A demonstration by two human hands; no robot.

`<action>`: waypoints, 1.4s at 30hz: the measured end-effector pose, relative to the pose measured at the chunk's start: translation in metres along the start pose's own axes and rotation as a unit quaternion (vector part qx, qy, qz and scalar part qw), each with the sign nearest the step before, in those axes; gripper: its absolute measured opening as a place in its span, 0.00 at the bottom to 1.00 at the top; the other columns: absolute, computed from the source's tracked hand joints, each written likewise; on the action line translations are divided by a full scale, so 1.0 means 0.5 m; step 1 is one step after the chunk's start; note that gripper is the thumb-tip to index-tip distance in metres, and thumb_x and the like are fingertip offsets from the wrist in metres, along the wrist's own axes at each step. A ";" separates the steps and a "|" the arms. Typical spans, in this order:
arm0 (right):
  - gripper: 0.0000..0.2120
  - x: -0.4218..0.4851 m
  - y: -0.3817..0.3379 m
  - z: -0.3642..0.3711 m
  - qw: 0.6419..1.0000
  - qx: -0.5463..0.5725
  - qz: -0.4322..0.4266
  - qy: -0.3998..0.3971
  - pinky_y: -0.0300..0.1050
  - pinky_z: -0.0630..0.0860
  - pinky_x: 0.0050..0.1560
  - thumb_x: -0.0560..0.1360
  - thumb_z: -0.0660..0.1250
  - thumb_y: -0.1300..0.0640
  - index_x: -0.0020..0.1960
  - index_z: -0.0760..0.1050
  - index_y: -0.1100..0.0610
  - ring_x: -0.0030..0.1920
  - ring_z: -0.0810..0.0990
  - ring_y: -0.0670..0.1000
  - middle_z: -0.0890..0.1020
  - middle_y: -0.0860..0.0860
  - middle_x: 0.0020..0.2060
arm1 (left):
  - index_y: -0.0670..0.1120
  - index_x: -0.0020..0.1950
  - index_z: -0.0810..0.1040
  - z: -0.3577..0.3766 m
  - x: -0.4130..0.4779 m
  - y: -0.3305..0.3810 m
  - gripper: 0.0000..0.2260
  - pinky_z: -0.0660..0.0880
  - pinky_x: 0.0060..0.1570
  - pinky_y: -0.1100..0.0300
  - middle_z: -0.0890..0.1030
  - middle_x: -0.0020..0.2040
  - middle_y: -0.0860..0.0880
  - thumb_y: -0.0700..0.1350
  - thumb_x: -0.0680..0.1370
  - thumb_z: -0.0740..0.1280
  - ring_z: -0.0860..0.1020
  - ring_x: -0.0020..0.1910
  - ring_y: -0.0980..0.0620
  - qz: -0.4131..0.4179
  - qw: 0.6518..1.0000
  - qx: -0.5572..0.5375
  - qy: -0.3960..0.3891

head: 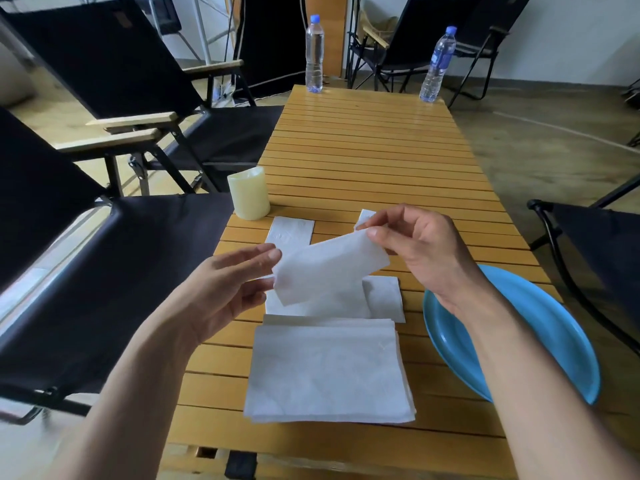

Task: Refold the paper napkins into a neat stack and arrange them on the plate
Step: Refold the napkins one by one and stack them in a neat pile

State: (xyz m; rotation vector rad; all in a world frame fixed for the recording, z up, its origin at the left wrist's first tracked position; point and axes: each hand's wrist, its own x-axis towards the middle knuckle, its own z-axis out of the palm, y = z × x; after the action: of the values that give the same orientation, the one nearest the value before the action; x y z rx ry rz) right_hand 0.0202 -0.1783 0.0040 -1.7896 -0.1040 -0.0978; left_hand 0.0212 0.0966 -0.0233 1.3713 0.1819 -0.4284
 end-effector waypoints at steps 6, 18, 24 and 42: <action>0.03 0.001 0.003 -0.004 0.999 0.018 -0.010 -0.037 0.47 0.75 0.58 0.78 0.71 0.61 0.48 0.82 0.54 0.55 0.83 0.53 0.88 0.50 0.48 | 0.47 0.56 0.85 0.018 0.011 -0.011 0.23 0.78 0.34 0.64 0.87 0.50 0.46 0.50 0.63 0.81 0.81 0.36 0.54 0.024 0.999 -0.041 0.026; 0.03 0.017 0.023 -0.007 0.999 -0.051 0.012 -0.006 0.61 0.80 0.58 0.75 0.74 0.59 0.47 0.85 0.52 0.49 0.85 0.54 0.88 0.49 0.46 | 0.46 0.49 0.85 0.022 0.005 0.016 0.17 0.79 0.40 0.67 0.88 0.45 0.49 0.37 0.63 0.82 0.86 0.44 0.53 0.178 0.971 0.132 0.092; 0.04 0.017 0.023 0.000 0.993 -0.116 0.024 -0.003 0.62 0.79 0.53 0.71 0.78 0.53 0.43 0.84 0.46 0.47 0.83 0.63 0.87 0.51 0.42 | 0.54 0.45 0.86 0.011 -0.001 0.026 0.08 0.76 0.39 0.72 0.86 0.41 0.57 0.44 0.69 0.80 0.83 0.40 0.61 0.257 0.917 0.273 0.137; 0.08 -0.009 -0.042 -0.015 0.987 0.116 0.063 -0.089 0.41 0.81 0.36 0.66 0.76 0.56 0.43 0.81 0.56 0.33 0.83 0.49 0.85 0.52 0.36 | 0.49 0.49 0.86 -0.001 -0.057 0.092 0.15 0.81 0.35 0.60 0.87 0.49 0.44 0.43 0.64 0.79 0.86 0.43 0.49 0.142 0.988 0.066 -0.003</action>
State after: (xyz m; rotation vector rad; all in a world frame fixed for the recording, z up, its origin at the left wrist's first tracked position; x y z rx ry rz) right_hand 0.0131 -0.1811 0.0253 -1.5644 -0.1253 0.1600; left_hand 0.0134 0.1086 0.0288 1.4995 -0.0477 -0.2087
